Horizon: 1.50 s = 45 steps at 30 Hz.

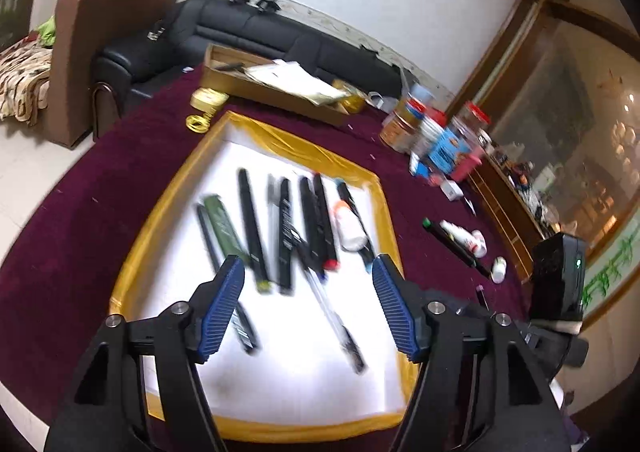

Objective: Organize rigid objects
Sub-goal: 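Grasp the white bottle with green label with the right gripper, then grasp a black marker with pink end with the left gripper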

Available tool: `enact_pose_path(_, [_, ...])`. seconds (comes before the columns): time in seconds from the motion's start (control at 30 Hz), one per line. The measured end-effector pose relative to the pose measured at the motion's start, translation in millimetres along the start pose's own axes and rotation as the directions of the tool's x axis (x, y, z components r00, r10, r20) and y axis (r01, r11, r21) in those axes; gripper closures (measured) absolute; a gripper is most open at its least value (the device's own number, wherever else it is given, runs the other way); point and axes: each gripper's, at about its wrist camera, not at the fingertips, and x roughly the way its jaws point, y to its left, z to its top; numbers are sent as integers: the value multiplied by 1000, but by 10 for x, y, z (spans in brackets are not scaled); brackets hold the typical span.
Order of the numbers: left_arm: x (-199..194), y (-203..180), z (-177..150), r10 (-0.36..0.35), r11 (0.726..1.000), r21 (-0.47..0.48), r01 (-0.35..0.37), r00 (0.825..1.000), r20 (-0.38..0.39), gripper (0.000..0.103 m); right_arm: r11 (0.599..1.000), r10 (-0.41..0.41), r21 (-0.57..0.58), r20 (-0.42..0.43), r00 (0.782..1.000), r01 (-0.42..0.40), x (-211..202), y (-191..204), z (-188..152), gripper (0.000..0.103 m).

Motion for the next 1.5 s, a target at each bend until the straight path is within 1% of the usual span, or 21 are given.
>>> enact_pose_path(0.13, [-14, -387, -143, -78, 996, 43, 79, 997, -7, 37, 992, -80, 107, 107, 991, 69, -642, -676, -63, 75])
enact_pose_path(0.23, [-14, -703, -247, -136, 987, 83, 137, 991, -14, 33, 966, -212, 180, 144, 967, 185, -1035, -1191, -121, 72])
enact_pose_path(0.37, [85, -1069, -396, -202, 970, 127, 209, 977, -66, 32, 923, -336, 254, 164, 928, 289, -1376, -1729, -102, 72])
enact_pose_path(0.43, [172, -1211, -489, -211, 964, 141, 224, 972, -103, 32, 893, -406, 289, 186, 894, 345, -1505, -1929, -32, 72])
enact_pose_path(0.47, [200, -1248, -518, -209, 963, 145, 225, 971, -117, 32, 864, -457, 327, 194, 868, 382, -1569, -2068, 48, 72])
enact_pose_path(0.53, [266, -1340, -590, -198, 963, 156, 220, 969, -149, 32, 836, -486, 387, 196, 851, 389, -1633, -2292, 201, 71])
enact_pose_path(0.67, [308, -1512, -662, -186, 962, 165, 217, 965, -184, 32, 782, -511, 489, 152, 846, 385, -1589, -2712, 469, 65])
enact_pose_path(0.8, [337, -1792, -728, -182, 948, 219, 229, 959, -216, 32, 763, -513, 506, 96, 853, 402, -1323, -2927, 593, 65])
enact_pose_path(0.87, [397, -1981, -782, -177, 936, 260, 239, 955, -240, 32, 773, -493, 503, 95, 865, 386, -1233, -2989, 574, 65])
enact_pose_path(0.9, [428, -2052, -812, -178, 930, 274, 247, 951, -252, 32, 782, -494, 487, 104, 863, 389, -1253, -3004, 558, 68])
enact_pose_path(0.93, [478, -2141, -845, -178, 923, 289, 255, 947, -266, 32, 796, -475, 472, 97, 874, 380, -1257, -2985, 523, 72])
enact_pose_path(1.1, [914, -2670, -1056, -166, 883, 366, 294, 925, -343, 28, 839, -390, 449, 102, 915, 308, -1397, -2859, 166, 72])
enact_pose_path(1.2, [1182, -2969, -1151, -143, 864, 409, 292, 924, -356, 28, 859, -354, 429, 102, 930, 280, -1479, -2761, -58, 72])
enact_pose_path(1.27, [1397, -3246, -1215, -105, 836, 484, 260, 940, -324, 28, 869, -340, 416, 106, 935, 269, -1529, -2697, -187, 72])
enact_pose_path(1.3, [1497, -3368, -1261, -67, 810, 538, 231, 950, -306, 28, 871, -337, 413, 106, 936, 267, -1547, -2679, -225, 72])
enact_pose_path(1.33, [1674, -3491, -1361, 2, 768, 614, 185, 957, -291, 28, 872, -336, 411, 106, 936, 266, -1562, -2670, -259, 72])
enact_pose_path(1.37, [1801, -3518, -1436, 43, 748, 640, 176, 949, -312, 32, 872, -336, 411, 106, 936, 267, -1576, -2662, -282, 72])
enact_pose_path(1.4, [1894, -3500, -1489, 74, 743, 644, 184, 933, -352, 32, 872, -338, 410, 104, 935, 269, -1588, -2657, -304, 72])
enact_pose_path(1.43, [1856, -3463, -1478, 35, 745, 635, 202, 940, -339, 59, 872, -339, 407, 103, 935, 271, -1606, -2641, -330, 72])
enact_pose_path(1.47, [1846, -3423, -1474, 38, 744, 635, 206, 936, -349, 82, 874, -340, 401, 103, 935, 274, -1624, -2625, -359, 72])
enact_pose_path(1.5, [1827, -3364, -1473, 28, 746, 627, 224, 930, -366, 87, 877, -340, 394, 103, 935, 275, -1637, -2612, -386, 72])
